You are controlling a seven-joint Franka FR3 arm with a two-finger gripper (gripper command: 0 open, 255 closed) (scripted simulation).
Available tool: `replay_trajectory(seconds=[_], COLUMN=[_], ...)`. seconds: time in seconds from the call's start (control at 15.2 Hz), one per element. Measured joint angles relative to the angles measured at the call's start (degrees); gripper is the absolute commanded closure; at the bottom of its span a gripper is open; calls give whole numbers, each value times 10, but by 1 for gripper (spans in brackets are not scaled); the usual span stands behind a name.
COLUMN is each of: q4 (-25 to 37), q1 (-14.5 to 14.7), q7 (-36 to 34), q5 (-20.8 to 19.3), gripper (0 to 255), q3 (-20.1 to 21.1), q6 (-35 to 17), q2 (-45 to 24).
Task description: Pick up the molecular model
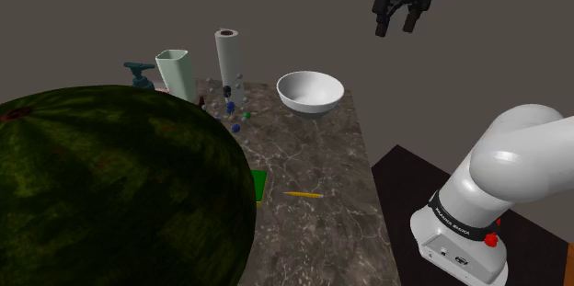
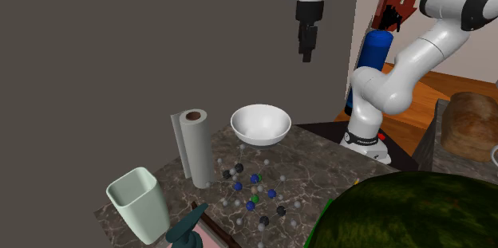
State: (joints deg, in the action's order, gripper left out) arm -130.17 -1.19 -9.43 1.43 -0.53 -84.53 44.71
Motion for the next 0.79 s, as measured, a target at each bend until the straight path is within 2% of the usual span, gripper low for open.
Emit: replay_trajectory(seconds=[0.2,0.46,0.79], q4=[2,15,61], q1=[3,10,14], q7=[-19,-79,-161], q5=[6,20,25], gripper=[0,0,0], q3=[18,72,144], q6=[-10,-36,-70], q2=[-12,-52,-134])
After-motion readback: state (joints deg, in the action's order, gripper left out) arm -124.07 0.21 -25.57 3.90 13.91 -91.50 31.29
